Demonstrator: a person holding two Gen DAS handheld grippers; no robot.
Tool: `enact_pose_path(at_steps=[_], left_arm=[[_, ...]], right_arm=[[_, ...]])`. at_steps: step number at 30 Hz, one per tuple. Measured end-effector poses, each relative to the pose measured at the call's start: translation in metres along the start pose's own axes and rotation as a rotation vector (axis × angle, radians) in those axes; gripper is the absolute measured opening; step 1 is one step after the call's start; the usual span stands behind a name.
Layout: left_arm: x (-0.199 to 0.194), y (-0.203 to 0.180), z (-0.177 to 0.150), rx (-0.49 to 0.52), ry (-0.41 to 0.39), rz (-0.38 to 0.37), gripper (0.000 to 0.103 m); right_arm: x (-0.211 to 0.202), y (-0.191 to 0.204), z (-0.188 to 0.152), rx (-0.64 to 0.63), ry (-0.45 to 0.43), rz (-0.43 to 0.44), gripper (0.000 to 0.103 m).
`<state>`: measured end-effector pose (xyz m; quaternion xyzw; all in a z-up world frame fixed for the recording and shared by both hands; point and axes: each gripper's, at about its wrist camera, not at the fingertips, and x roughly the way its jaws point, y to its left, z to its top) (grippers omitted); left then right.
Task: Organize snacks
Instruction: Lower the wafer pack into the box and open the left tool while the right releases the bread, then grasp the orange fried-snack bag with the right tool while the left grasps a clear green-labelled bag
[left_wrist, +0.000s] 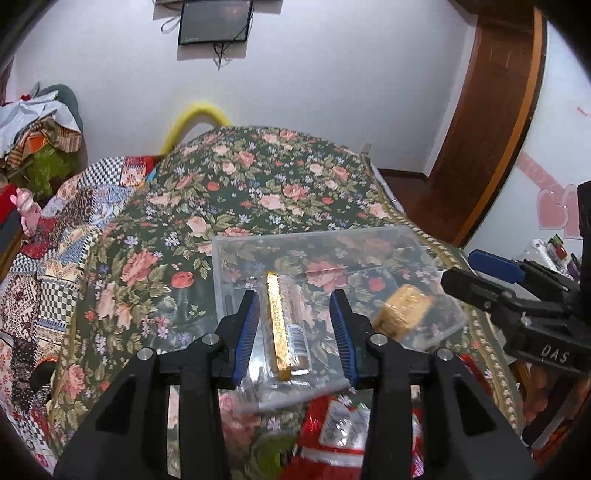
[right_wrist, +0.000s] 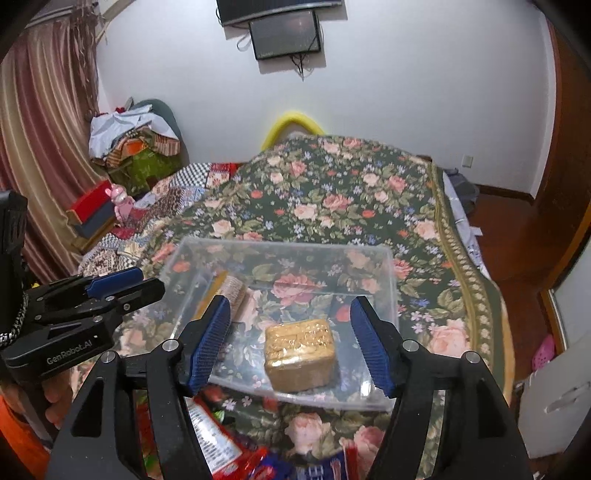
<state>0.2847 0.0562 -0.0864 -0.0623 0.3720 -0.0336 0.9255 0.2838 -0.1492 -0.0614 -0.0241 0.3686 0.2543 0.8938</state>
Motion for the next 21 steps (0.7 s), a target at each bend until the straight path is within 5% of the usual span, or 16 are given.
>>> enact_pose_path(at_steps=[12, 21], left_arm=[[-0.093, -0.028, -0.034, 0.047, -0.085, -0.028, 0.063], [-0.113, -0.055, -0.094, 0.064, -0.021, -0.075, 0.065]], right_arm=[[-0.090, 0.008, -0.026, -0.011, -0.114, -0.016, 0.070], [-0.113, -0.001, -0.087, 0.028, -0.075, -0.022, 0.071]])
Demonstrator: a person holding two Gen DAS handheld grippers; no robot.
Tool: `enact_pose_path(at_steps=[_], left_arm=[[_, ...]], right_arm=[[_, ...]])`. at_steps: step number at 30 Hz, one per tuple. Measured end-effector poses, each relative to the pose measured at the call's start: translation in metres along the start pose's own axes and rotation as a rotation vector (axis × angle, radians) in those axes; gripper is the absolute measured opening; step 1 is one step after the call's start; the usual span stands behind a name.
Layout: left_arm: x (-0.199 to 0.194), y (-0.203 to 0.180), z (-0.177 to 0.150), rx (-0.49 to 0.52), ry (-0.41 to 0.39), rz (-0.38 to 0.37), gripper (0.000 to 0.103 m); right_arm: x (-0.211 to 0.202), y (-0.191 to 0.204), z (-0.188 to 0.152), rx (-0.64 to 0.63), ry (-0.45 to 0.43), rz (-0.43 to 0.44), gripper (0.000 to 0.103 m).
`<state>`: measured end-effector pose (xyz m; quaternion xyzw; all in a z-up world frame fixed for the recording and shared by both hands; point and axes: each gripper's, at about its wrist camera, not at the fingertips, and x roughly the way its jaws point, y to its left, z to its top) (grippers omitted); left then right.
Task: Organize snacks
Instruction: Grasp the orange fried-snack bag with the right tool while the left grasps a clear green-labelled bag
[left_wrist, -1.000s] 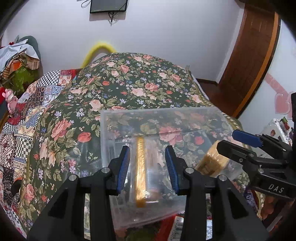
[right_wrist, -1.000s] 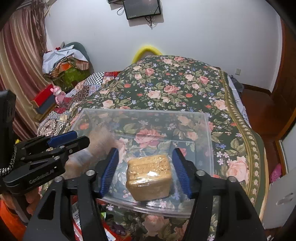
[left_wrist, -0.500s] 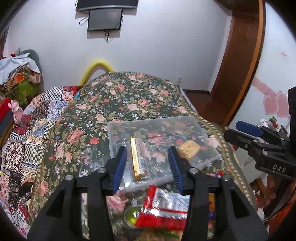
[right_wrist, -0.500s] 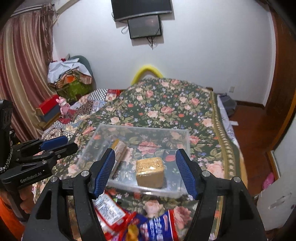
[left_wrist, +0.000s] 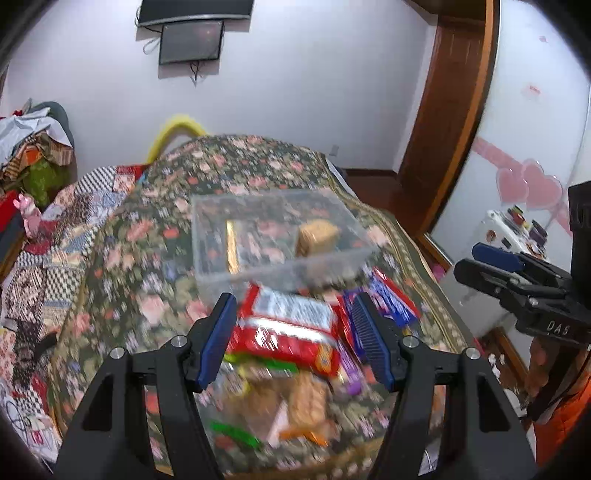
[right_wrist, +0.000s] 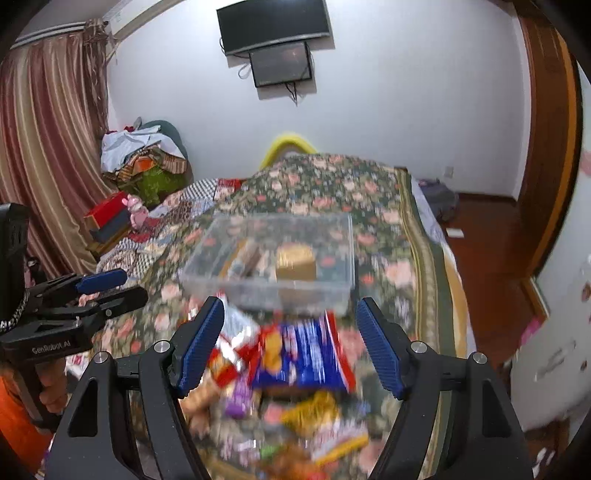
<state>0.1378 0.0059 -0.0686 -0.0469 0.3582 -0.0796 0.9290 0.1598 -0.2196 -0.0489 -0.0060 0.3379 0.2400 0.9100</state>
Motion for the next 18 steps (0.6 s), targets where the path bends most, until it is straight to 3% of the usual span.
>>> enact_pose_path(at_steps=[10, 18], left_arm=[[0.008, -0.010, -0.048, -0.004, 0.085, 0.017, 0.065], [0.023, 0.014, -0.072, -0.069, 0.155, 0.069, 0.068]], right_arm=[[0.013, -0.011, -0.070, 0.055, 0.144, 0.018, 0.071], [0.034, -0.009, -0.110, 0.062, 0.258, 0.035, 0.071]])
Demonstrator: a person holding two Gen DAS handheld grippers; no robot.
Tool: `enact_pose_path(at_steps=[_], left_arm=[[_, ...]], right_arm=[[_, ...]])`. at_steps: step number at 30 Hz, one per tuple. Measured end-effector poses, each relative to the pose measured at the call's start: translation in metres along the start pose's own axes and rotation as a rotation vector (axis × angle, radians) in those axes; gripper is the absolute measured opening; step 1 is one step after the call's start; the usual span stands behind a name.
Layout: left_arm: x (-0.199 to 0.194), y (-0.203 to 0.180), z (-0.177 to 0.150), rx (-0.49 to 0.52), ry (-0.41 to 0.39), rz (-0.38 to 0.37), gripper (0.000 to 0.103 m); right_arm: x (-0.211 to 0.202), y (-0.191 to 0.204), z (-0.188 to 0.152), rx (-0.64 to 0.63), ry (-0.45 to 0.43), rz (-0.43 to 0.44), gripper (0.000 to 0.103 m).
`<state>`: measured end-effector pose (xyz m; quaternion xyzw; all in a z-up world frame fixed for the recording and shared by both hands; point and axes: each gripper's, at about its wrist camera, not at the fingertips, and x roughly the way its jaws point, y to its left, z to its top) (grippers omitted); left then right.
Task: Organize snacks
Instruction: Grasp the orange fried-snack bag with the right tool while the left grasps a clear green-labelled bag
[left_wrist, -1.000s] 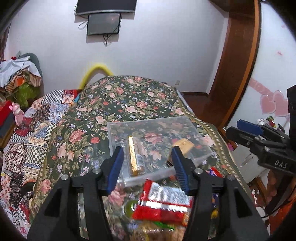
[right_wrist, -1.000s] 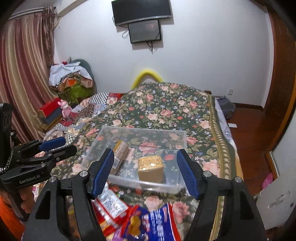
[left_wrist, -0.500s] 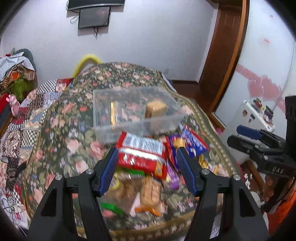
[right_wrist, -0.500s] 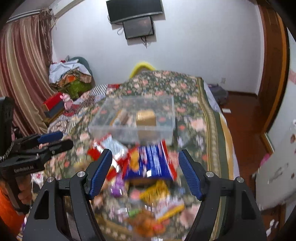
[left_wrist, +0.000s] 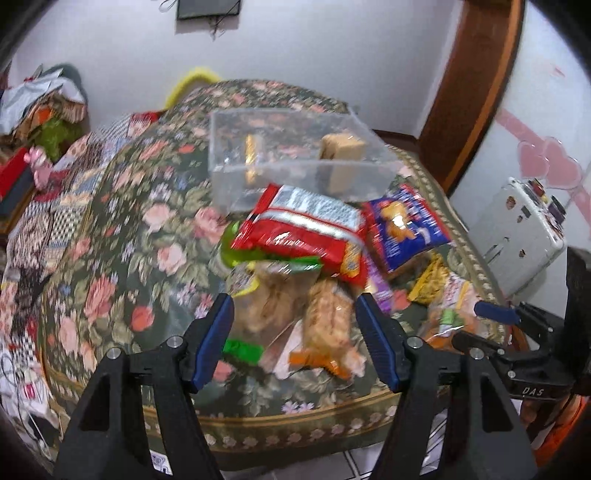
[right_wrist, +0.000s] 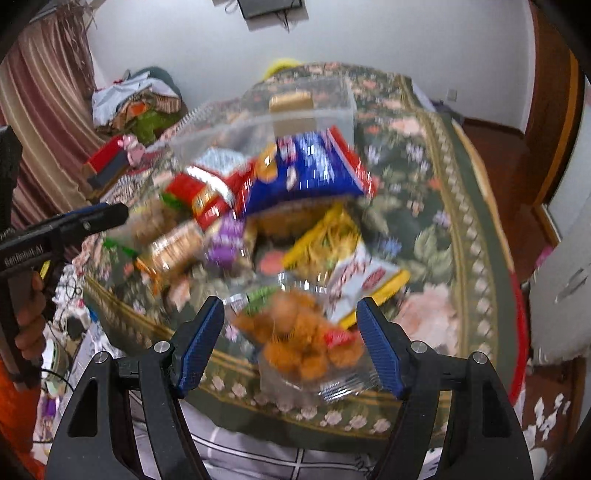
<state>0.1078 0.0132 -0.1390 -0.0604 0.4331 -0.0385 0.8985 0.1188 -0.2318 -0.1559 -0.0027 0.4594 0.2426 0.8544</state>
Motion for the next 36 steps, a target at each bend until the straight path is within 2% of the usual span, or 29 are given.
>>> enact_pose_path(at_steps=[5, 9, 12, 15, 18, 24, 28, 30, 34, 36], left_arm=[[0.009, 0.007, -0.007, -0.009, 0.025, 0.013, 0.071], [0.013, 0.008, -0.012, 0.011, 0.025, 0.031, 0.079], [0.016, 0.009, -0.012, 0.013, 0.030, 0.031, 0.080], [0.021, 0.011, -0.011, 0.011, 0.038, 0.037, 0.080], [0.027, 0.014, -0.009, 0.011, 0.043, 0.055, 0.080], [0.046, 0.021, -0.006, -0.018, 0.071, 0.054, 0.080], [0.054, 0.025, -0.004, -0.056, 0.073, 0.021, 0.080], [0.057, 0.025, -0.004, -0.064, 0.062, 0.020, 0.078], [0.058, 0.025, -0.004, -0.061, 0.051, 0.010, 0.064], [0.059, 0.026, -0.004, -0.054, 0.049, 0.011, 0.062]], right_arm=[[0.007, -0.004, -0.005, 0.015, 0.021, 0.002, 0.071], [0.011, -0.004, -0.005, 0.011, 0.032, 0.023, 0.070], [0.015, -0.003, -0.008, 0.005, 0.040, 0.021, 0.059], [0.016, -0.003, -0.008, 0.008, 0.033, 0.027, 0.057], [0.014, -0.004, -0.007, 0.014, 0.026, 0.036, 0.051], [0.007, -0.003, -0.003, 0.017, 0.010, 0.059, 0.047], [-0.002, -0.001, 0.003, 0.016, -0.017, 0.069, 0.047], [-0.007, 0.000, 0.006, 0.019, -0.035, 0.067, 0.047], [-0.011, -0.001, 0.016, 0.026, -0.060, 0.070, 0.047], [-0.013, -0.001, 0.021, 0.028, -0.069, 0.071, 0.047]])
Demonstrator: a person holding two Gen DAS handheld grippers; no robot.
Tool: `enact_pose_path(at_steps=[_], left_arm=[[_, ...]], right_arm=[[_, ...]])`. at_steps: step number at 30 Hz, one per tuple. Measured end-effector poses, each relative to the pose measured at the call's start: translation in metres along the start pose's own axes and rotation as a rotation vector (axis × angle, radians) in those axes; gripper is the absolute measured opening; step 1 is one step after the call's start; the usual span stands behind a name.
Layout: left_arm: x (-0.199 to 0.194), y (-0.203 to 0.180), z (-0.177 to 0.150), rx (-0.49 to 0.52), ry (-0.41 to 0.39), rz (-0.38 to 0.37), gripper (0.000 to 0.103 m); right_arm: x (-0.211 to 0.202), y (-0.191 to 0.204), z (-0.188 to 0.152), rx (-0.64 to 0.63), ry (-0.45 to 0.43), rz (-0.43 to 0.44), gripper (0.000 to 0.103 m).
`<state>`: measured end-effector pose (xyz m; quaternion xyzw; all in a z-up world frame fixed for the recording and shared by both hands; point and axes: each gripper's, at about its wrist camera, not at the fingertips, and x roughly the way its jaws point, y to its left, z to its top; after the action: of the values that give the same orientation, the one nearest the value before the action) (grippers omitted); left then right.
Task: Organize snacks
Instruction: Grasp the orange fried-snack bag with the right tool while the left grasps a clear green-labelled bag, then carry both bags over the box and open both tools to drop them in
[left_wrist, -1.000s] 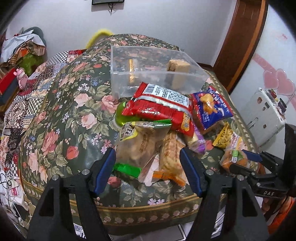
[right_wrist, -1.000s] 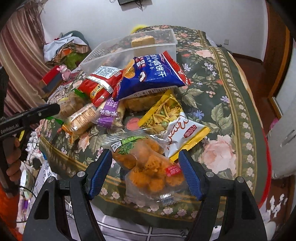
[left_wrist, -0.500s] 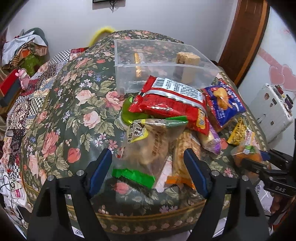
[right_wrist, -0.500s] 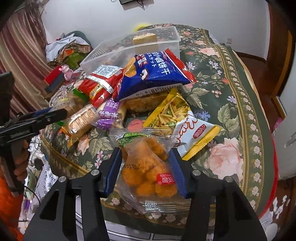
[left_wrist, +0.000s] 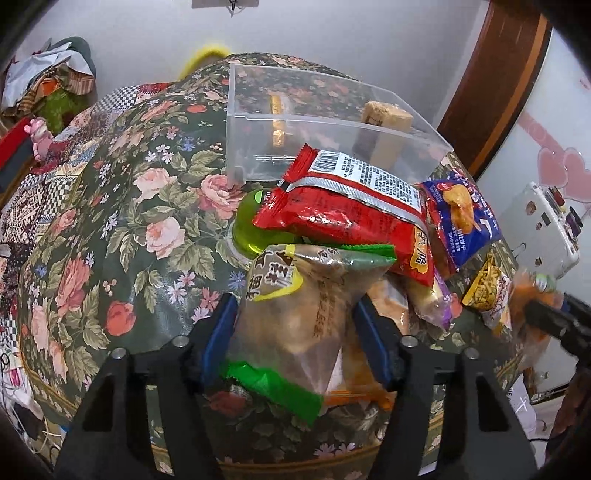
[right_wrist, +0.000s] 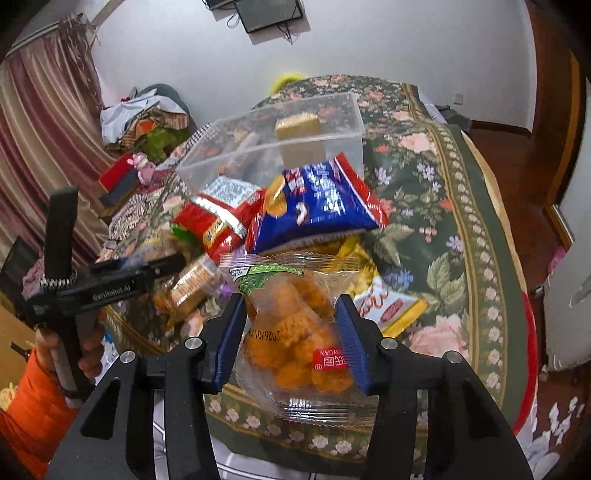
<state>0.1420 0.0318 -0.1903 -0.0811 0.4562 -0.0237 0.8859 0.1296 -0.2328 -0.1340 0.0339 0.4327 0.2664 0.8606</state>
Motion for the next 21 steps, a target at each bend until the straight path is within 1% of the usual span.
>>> enact_pose_path(at_steps=[3, 6, 13, 21], left_arm=[[-0.003, 0.001, 0.000, 0.002, -0.002, -0.001, 0.059], [-0.013, -0.001, 0.001, 0.010, -0.025, 0.011, 0.058], [-0.043, -0.001, 0.014, 0.009, -0.105, 0.001, 0.058], [-0.069, 0.000, 0.038, 0.013, -0.195, -0.008, 0.058]], right_arm=[[-0.002, 0.002, 0.006, -0.001, -0.016, 0.003, 0.047], [-0.004, 0.004, 0.010, -0.007, -0.031, 0.004, 0.047], [-0.012, 0.006, 0.031, -0.013, -0.091, 0.013, 0.047], [-0.014, 0.009, 0.060, -0.017, -0.159, 0.019, 0.047]])
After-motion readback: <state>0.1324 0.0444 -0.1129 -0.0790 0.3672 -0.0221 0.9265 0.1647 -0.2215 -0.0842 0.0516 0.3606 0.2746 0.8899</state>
